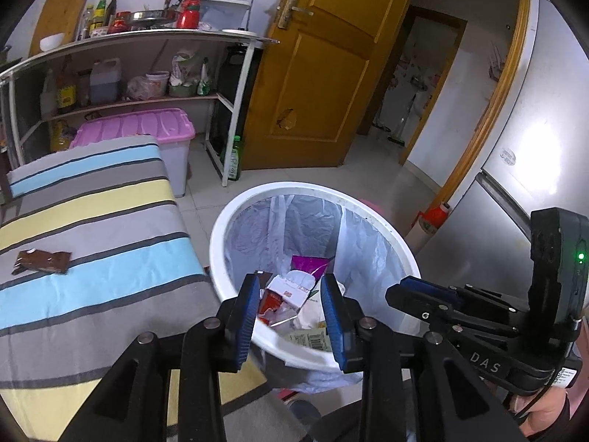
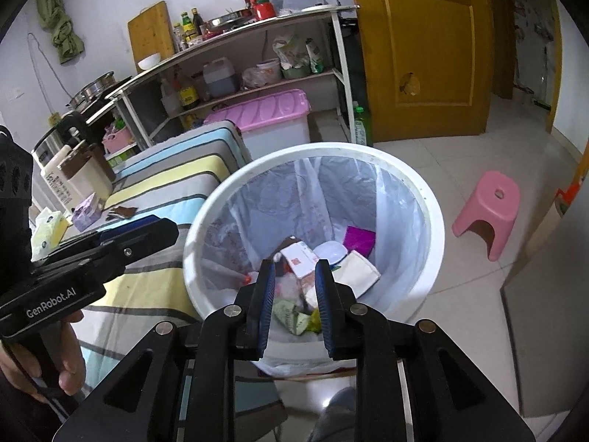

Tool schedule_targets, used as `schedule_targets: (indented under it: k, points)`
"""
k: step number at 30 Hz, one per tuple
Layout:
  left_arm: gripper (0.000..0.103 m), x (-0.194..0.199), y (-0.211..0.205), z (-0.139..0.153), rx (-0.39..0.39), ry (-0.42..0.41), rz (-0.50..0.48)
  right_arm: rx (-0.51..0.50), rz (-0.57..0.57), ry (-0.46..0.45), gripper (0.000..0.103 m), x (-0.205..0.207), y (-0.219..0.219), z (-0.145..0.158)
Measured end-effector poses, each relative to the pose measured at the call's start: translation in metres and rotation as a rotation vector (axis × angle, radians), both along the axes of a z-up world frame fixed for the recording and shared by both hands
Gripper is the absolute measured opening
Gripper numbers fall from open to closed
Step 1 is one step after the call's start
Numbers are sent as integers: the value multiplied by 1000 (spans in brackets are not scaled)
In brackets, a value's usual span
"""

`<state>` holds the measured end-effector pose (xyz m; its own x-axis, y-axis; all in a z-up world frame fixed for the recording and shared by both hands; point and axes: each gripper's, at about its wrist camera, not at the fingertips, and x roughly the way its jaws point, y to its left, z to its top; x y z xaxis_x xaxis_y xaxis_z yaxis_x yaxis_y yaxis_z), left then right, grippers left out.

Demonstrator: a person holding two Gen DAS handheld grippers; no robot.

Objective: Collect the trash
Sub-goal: 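Open the left tool to drop the clear cup while the right tool drops the receipt, then move both open tools back over the table toward the brown wrapper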

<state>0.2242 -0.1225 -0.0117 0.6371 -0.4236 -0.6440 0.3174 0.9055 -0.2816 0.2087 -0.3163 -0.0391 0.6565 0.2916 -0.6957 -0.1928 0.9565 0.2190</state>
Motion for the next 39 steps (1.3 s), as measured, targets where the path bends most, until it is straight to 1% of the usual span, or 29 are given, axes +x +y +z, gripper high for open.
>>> schedule_targets:
  k: [7,21,32,34,39]
  points:
    - [34,-22,20,7,10,-16,39,1,45,-28,23,-17,19,13]
    - [34,-68,71,19,38,-49,148,1,155,-71,23,-43,65,29]
    - [34,-94,101,21,56,-58,216,3,230,-90,24,-58,92,33]
    - [34,-97,106,22,59,-59,228,6,241,-89,26,-58,96,33]
    - [34,-103,117,21,64,-52,257,9,274,-86,26,-59,109,32]
